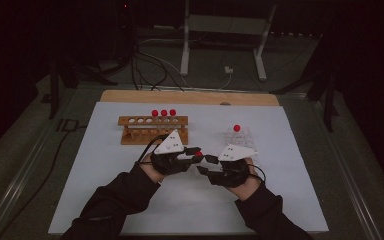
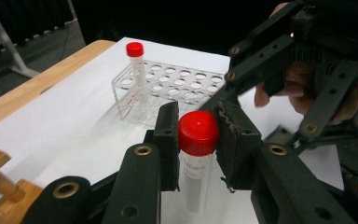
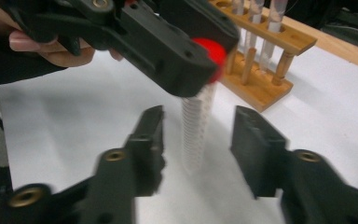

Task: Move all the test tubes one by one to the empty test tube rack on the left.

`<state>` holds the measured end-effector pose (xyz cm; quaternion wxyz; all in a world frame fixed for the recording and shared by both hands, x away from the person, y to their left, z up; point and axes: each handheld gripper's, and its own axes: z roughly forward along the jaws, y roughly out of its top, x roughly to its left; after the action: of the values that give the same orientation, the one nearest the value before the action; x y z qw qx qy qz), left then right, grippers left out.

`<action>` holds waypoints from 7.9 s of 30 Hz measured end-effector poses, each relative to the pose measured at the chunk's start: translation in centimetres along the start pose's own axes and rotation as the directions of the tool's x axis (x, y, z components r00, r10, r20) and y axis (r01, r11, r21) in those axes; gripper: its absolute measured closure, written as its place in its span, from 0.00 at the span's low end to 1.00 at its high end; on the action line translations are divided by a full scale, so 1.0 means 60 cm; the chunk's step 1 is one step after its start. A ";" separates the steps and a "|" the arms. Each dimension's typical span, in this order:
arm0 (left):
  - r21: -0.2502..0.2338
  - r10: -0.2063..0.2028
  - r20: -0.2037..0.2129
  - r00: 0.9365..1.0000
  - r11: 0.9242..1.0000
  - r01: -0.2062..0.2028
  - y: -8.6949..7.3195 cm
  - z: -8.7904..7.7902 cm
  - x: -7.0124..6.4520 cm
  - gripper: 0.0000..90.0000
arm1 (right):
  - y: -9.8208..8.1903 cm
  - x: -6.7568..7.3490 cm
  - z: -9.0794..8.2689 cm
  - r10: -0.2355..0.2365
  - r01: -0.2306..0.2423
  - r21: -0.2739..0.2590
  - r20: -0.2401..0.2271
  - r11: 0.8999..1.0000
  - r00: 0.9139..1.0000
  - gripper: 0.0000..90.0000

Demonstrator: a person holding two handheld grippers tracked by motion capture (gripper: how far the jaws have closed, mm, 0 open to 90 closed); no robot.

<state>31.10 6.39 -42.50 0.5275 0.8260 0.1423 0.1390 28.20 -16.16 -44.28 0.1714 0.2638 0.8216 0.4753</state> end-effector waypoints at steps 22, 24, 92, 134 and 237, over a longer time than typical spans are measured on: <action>-0.012 -0.045 -0.175 0.984 0.999 0.043 -0.016 -0.095 0.061 0.80 | -0.004 -0.011 -0.025 0.039 -0.039 -0.096 -0.001 0.995 0.999 0.02; -0.006 -0.039 -0.199 0.979 0.999 0.039 -0.015 -0.103 0.067 0.80 | -0.004 -0.012 -0.027 0.038 -0.038 -0.110 -0.002 0.993 0.999 0.01; -0.051 -0.239 -0.535 0.810 0.967 0.251 -0.082 -0.064 0.249 0.80 | -0.007 -0.020 -0.036 0.024 -0.023 -0.142 0.010 0.990 1.000 0.00; -0.119 -0.244 -0.298 0.923 0.969 0.218 -0.056 -0.133 0.155 0.07 | 0.013 -0.105 -0.100 0.065 -0.043 -0.219 0.095 0.975 0.993 0.00; -0.044 -0.082 -0.015 0.997 0.996 0.081 -0.038 -0.075 0.016 0.07 | 0.021 -0.081 -0.013 -0.063 0.063 -0.002 -0.043 0.998 0.997 0.84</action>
<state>30.10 11.40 -42.70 0.5492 0.8067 0.1773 0.1271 32.01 -19.08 -42.62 0.1688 0.2276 0.8327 0.4757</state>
